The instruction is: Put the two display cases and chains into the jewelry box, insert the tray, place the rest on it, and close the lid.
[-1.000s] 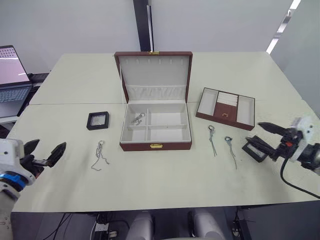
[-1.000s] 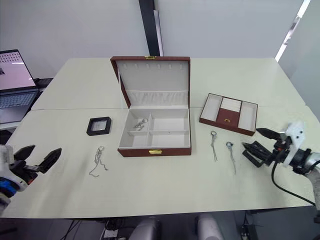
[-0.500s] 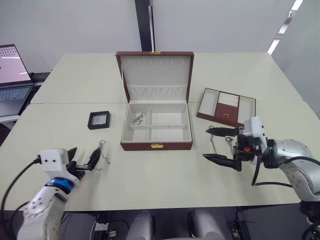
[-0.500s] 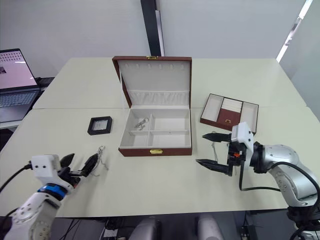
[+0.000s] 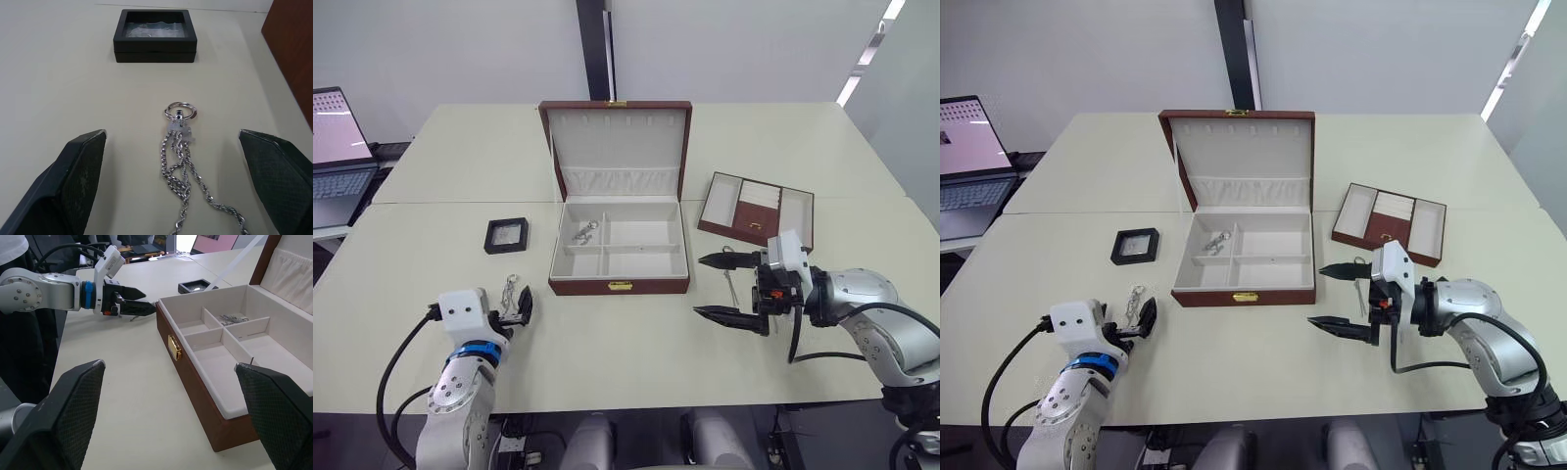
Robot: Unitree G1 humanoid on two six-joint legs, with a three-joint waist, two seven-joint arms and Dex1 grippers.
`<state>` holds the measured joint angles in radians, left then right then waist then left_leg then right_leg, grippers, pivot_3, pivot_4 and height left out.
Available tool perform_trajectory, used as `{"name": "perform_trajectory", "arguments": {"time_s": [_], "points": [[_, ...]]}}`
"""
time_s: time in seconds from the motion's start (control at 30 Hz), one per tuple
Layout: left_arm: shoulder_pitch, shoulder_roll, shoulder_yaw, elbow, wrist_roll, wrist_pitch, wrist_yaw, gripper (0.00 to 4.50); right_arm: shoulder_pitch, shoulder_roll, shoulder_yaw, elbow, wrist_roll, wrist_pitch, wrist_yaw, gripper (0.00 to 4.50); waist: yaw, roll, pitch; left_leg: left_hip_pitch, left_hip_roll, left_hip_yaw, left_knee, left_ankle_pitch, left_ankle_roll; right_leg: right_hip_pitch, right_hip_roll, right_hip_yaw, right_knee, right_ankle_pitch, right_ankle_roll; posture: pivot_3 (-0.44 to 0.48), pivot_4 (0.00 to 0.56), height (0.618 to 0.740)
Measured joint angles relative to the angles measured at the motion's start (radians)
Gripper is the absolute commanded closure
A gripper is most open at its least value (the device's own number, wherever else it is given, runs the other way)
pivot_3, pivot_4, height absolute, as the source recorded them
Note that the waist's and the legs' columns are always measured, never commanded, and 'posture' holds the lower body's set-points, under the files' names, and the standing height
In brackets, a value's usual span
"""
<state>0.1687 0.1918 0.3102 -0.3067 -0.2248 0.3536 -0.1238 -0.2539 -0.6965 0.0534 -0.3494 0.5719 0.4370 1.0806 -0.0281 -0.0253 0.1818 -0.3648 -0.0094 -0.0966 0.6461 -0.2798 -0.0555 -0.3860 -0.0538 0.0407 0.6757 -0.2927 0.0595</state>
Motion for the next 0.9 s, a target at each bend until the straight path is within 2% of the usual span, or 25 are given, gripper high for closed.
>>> {"name": "perform_trajectory", "arguments": {"time_s": [0.3, 0.4, 0.83, 0.9], "points": [[-0.007, 0.003, -0.041, 0.008, 0.023, -0.012, 0.002, 0.02, 0.023, -0.002, 0.000, 0.000, 0.000, 0.009, 0.006, 0.00, 0.002, 0.000, 0.000, 0.000, 0.000, 0.000, 0.000, 0.000, 0.000, 0.000, 0.000, 0.000, 0.000, 0.000, 0.000, 0.000, 0.150, 0.740], [-0.011, 0.006, -0.045, 0.017, 0.026, -0.013, 0.001, 0.53, 0.030, -0.002, 0.000, 0.000, 0.000, 0.009, 0.006, 0.00, 0.002, 0.001, 0.000, 0.000, 0.000, 0.000, 0.000, 0.000, 0.000, 0.000, 0.000, 0.000, 0.000, 0.000, 0.000, 0.000, 0.150, 0.740], [-0.035, 0.000, -0.036, 0.048, 0.006, -0.015, 0.002, 4.29, 0.029, -0.002, -0.001, 0.002, -0.002, -0.002, 0.009, 0.00, -0.001, 0.001, -0.001, 0.001, 0.000, 0.000, 0.000, 0.000, 0.000, 0.001, 0.000, 0.000, 0.000, 0.000, 0.000, 0.000, 0.150, 0.740], [-0.034, -0.001, -0.035, 0.048, 0.001, -0.014, 0.003, 4.40, 0.029, -0.002, -0.002, 0.002, -0.002, -0.004, 0.009, 0.00, -0.001, 0.002, -0.001, 0.001, 0.000, 0.000, 0.000, 0.000, 0.000, 0.001, 0.000, 0.000, 0.000, 0.000, 0.000, 0.000, 0.150, 0.740]]}}
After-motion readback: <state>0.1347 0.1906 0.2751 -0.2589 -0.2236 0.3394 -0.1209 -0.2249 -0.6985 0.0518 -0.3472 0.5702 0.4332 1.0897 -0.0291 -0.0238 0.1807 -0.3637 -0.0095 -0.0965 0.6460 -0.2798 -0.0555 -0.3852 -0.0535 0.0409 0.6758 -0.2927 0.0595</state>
